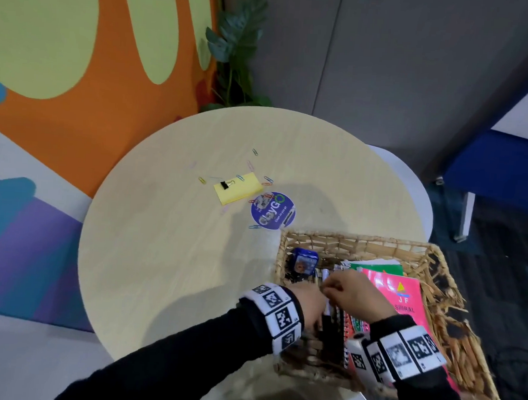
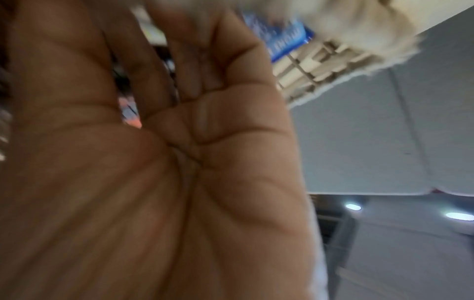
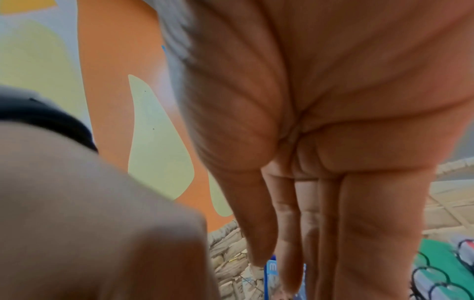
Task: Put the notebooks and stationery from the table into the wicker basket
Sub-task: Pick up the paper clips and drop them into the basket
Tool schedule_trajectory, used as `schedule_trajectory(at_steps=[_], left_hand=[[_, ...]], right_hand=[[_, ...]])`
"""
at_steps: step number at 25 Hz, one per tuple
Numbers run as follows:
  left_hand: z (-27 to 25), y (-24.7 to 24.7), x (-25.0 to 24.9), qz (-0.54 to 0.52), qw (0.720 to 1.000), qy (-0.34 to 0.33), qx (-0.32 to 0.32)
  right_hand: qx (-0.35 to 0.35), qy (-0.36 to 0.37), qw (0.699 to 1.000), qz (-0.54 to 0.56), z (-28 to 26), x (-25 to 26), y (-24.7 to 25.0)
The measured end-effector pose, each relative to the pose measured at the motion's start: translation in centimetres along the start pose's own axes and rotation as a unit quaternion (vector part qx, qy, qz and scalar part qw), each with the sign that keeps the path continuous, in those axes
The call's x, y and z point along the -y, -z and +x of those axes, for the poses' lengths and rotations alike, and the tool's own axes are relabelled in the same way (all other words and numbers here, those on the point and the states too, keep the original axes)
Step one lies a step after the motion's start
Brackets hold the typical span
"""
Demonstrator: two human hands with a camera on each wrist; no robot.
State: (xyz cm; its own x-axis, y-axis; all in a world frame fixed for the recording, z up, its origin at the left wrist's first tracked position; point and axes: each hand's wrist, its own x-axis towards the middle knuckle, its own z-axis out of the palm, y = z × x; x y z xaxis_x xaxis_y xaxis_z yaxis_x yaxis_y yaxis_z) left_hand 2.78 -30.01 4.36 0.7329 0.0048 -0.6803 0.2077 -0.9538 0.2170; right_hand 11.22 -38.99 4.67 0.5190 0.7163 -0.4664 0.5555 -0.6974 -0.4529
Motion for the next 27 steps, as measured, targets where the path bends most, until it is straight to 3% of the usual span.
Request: schedule_trajectory(at_steps=[2, 4, 7, 9, 12, 15, 19, 27], left_hand=[[-2.2, 1.8, 2.4, -0.103, 0.986, -0.043, -0.125], [-4.1, 2.9, 6.3, -0.218, 0.947, -0.042, -0.233], [-5.1, 3.0, 13.8, -0.358, 0.863, 0.028, -0.355], [-5.0, 2.8, 19.2, -0.393, 0.821, 0.101, -0.402], [-3.4, 2.8, 26.6, -0.393, 0.797, 0.198, -0.415], [-0.7, 2.8, 31.8, -0.396, 0.782, 0.254, -0.408], [2.7, 3.2, 35.8, -0.387, 0.789, 0.258, -0.402], [5.9, 4.3, 39.2, -0.373, 0.794, 0.252, -0.409]], right_hand=[[-0.009, 0.01, 1.0, -0.012, 0.7, 0.6, 0.1], [-0.025, 0.015, 1.0, 0.005, 1.3, 1.7, 0.8], [-0.068, 0.059, 0.994, 0.057, 3.4, 5.2, 3.2], [-0.088, 0.09, 0.988, 0.093, 6.0, 8.6, 5.0], [-0.125, 0.13, 0.978, 0.101, 12.4, 14.6, 6.7], [-0.106, 0.117, 0.984, 0.088, 20.7, 18.7, 5.1], [-0.05, 0.072, 0.996, -0.026, 29.5, 20.0, 0.2], [-0.043, 0.04, 0.994, -0.095, 34.8, 19.9, -4.0]])
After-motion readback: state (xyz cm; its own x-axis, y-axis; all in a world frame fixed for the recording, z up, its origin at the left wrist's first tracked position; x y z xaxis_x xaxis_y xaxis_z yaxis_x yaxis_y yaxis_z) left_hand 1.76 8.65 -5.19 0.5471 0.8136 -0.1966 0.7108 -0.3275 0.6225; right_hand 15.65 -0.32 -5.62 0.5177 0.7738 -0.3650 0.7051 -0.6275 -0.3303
